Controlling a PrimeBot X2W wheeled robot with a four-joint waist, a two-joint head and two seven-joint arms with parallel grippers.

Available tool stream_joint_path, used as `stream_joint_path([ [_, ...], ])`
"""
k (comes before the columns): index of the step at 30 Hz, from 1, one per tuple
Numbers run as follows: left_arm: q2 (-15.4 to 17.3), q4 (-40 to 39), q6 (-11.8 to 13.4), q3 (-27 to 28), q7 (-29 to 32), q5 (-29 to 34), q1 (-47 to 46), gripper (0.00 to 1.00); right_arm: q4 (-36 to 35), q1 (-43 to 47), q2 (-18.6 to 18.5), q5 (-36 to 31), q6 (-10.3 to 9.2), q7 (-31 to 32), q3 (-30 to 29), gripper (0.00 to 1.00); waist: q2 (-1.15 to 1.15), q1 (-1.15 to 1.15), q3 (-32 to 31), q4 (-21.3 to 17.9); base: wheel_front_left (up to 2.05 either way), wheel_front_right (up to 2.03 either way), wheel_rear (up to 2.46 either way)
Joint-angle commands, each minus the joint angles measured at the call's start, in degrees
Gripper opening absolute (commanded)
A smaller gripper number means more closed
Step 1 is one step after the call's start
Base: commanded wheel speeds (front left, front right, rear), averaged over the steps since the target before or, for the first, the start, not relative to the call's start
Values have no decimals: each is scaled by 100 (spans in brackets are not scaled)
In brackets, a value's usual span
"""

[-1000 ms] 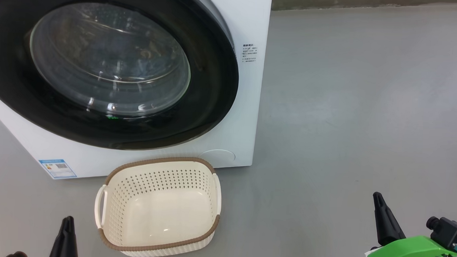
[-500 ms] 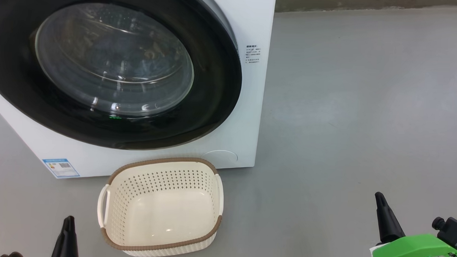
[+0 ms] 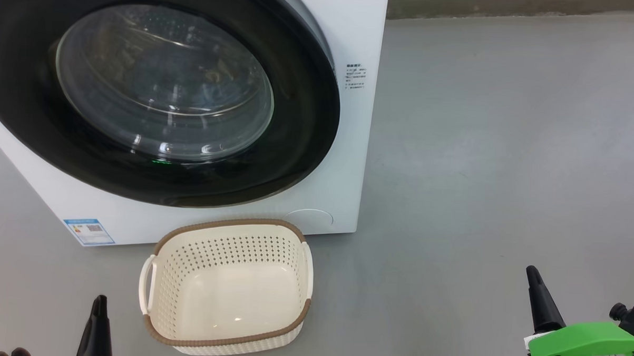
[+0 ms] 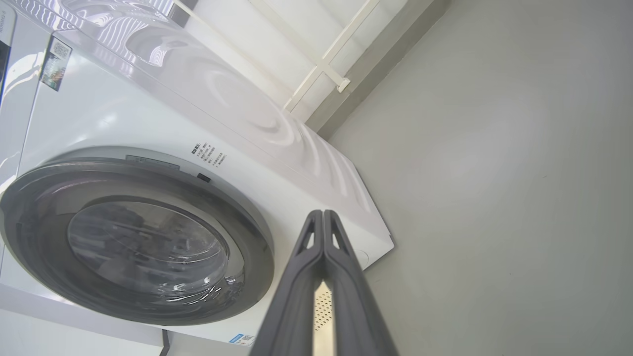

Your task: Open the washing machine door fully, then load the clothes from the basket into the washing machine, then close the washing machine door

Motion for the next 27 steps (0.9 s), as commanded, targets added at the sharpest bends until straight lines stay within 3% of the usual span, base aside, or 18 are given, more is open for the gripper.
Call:
stream_joint_path([
  [1, 78, -178, 3, 117, 29, -164, -236, 0, -165, -260, -31, 138, -7, 47, 3, 0, 0, 0, -3, 6, 0, 0, 0],
  [27, -29, -227, 3, 180, 467, -1677, -361, 0, -234, -343, 28, 1567, -10, 466, -190, 0, 0, 0, -54, 117, 0, 0, 0],
])
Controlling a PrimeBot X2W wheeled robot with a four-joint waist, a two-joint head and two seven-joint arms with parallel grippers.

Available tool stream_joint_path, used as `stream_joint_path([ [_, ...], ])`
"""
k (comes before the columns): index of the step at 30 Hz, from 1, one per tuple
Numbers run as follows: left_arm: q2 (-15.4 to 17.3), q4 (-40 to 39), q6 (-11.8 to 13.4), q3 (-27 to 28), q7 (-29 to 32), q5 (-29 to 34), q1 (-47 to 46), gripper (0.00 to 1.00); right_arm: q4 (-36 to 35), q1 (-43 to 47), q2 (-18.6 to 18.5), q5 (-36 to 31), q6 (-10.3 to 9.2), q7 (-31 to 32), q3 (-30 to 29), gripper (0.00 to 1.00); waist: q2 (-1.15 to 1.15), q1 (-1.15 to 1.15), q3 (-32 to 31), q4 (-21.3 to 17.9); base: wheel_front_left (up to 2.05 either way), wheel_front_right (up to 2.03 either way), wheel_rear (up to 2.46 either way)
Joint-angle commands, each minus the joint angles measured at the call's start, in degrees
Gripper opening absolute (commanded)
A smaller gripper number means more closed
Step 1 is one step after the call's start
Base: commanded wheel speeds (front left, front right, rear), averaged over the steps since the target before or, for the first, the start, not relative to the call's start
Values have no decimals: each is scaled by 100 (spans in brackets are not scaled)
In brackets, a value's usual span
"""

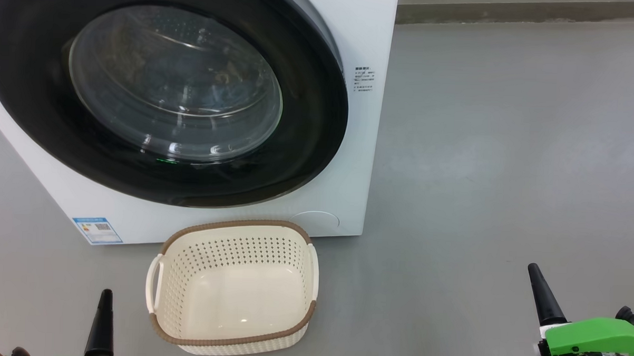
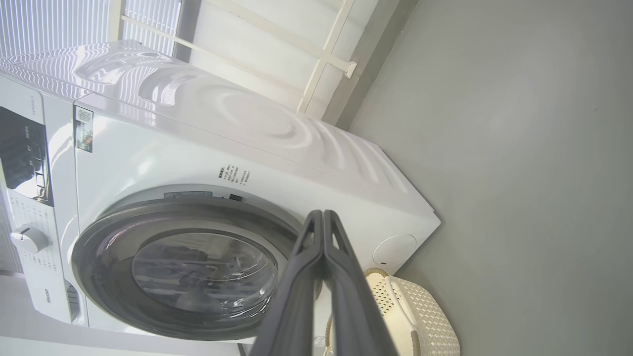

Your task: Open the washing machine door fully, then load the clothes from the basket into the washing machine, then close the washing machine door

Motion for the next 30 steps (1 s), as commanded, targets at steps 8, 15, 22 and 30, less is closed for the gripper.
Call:
stream_joint_path([
  [8, 18, -193, 4, 170, 163, -508, -276, 0, -193, -309, -40, 482, 4, 144, -30, 0, 0, 0, -15, 33, 0, 0, 0],
  [15, -51, -226, 4, 211, 450, -1498, -357, 0, -238, -364, 3, 1412, 2, 423, -162, 0, 0, 0, -49, 106, 0, 0, 0],
  [22, -84, -241, 4, 231, 586, -1966, -396, 0, -260, -390, 24, 1851, 1, 556, -226, 0, 0, 0, -65, 140, 0, 0, 0],
  [30, -108, -252, 4, 245, 685, -2309, -424, 0, -275, -409, 41, 2170, 0, 655, -275, 0, 0, 0, -77, 165, 0, 0, 0],
])
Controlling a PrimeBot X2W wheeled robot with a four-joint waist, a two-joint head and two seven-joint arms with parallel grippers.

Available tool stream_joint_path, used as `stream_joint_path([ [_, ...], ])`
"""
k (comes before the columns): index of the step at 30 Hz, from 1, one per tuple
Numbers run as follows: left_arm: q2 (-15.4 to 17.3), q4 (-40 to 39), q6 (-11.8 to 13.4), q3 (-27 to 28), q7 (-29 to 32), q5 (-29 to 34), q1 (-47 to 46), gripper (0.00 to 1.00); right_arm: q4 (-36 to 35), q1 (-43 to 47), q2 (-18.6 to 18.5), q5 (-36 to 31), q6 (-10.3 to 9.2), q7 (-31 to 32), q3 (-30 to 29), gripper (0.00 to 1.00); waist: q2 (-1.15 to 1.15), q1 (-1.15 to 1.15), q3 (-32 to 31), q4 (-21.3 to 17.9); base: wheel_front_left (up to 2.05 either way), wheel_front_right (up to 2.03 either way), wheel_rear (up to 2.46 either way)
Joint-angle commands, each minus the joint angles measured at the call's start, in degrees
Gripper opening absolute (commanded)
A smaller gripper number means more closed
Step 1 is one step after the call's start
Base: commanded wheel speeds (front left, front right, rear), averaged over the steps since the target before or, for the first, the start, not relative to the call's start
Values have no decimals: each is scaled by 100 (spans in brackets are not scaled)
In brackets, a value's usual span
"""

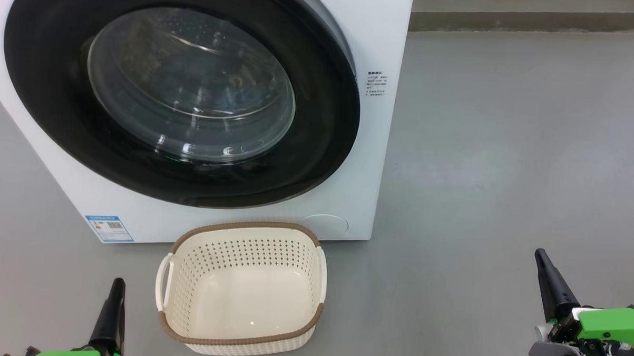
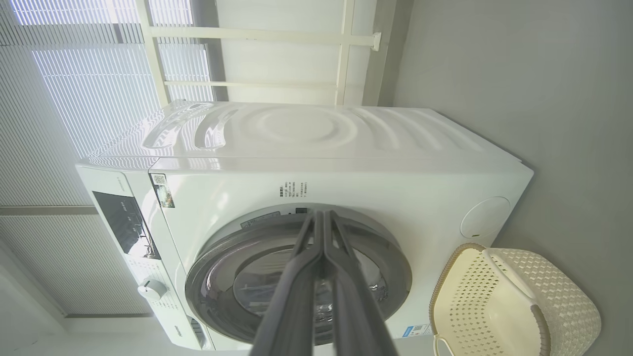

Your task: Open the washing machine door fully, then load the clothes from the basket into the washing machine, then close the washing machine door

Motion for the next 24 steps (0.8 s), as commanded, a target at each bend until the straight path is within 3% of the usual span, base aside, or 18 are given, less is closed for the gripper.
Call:
stream_joint_path([
  [1, 47, -189, 4, 192, 42, -60, -278, 0, -177, -247, -34, 43, 11, 33, 81, 0, 0, 0, 0, 0, 0, 0, 0],
  [24, 47, -188, 4, 192, 42, -60, -278, 0, -176, -249, -22, 28, 11, 46, 64, 0, 0, 0, 0, 0, 0, 0, 0],
])
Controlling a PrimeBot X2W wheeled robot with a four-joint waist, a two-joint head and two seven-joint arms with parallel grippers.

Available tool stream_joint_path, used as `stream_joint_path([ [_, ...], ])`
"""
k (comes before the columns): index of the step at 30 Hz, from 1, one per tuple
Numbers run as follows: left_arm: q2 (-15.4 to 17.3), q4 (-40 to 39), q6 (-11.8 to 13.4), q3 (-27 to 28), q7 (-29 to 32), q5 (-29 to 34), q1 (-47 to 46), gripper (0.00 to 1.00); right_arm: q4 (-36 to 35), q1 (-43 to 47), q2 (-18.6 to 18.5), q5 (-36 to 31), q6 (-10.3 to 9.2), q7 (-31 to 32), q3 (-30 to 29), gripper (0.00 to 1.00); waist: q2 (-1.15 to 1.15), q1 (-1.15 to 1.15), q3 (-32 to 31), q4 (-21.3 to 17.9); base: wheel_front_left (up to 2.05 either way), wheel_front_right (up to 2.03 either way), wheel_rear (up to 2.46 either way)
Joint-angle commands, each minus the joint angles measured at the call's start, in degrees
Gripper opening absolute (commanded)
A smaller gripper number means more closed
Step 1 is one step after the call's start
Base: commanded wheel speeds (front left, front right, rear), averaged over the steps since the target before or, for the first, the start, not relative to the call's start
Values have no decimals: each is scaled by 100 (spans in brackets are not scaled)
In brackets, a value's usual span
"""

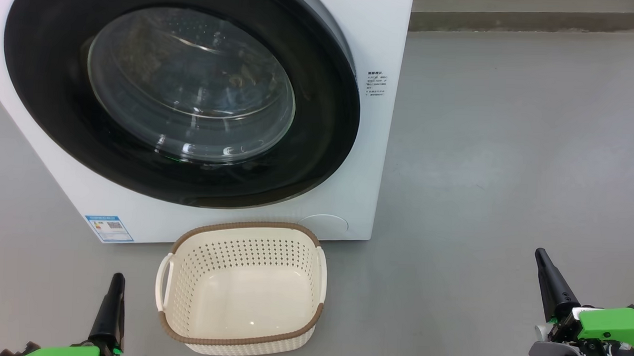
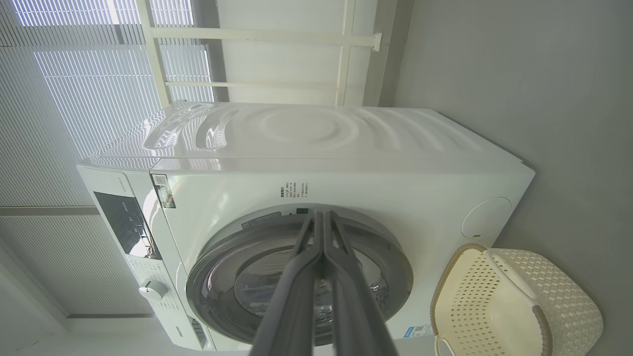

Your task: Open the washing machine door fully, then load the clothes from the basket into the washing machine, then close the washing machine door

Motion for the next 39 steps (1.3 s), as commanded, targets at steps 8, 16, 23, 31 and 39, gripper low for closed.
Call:
stream_joint_path([
  [8, 52, -171, 4, 189, 42, -44, -207, 0, -164, -227, -28, 22, 11, 50, 71, 0, 0, 0, 0, 0, 0, 0, 0],
  [16, 52, -171, 4, 189, 42, -44, -207, 0, -163, -227, -24, 17, 11, 54, 65, 0, 0, 0, 0, 0, 0, 0, 0],
  [23, 52, -172, 4, 189, 42, -44, -207, 0, -163, -228, -21, 13, 11, 58, 60, 0, 0, 0, 0, 0, 0, 0, 0],
  [31, 52, -173, 3, 189, 42, -44, -206, 0, -163, -228, -17, 9, 11, 62, 56, 0, 0, 0, 0, 0, 0, 0, 0],
  [39, 52, -175, 3, 189, 42, -44, -206, 0, -163, -229, -14, 5, 11, 66, 51, 0, 0, 0, 0, 0, 0, 0, 0],
])
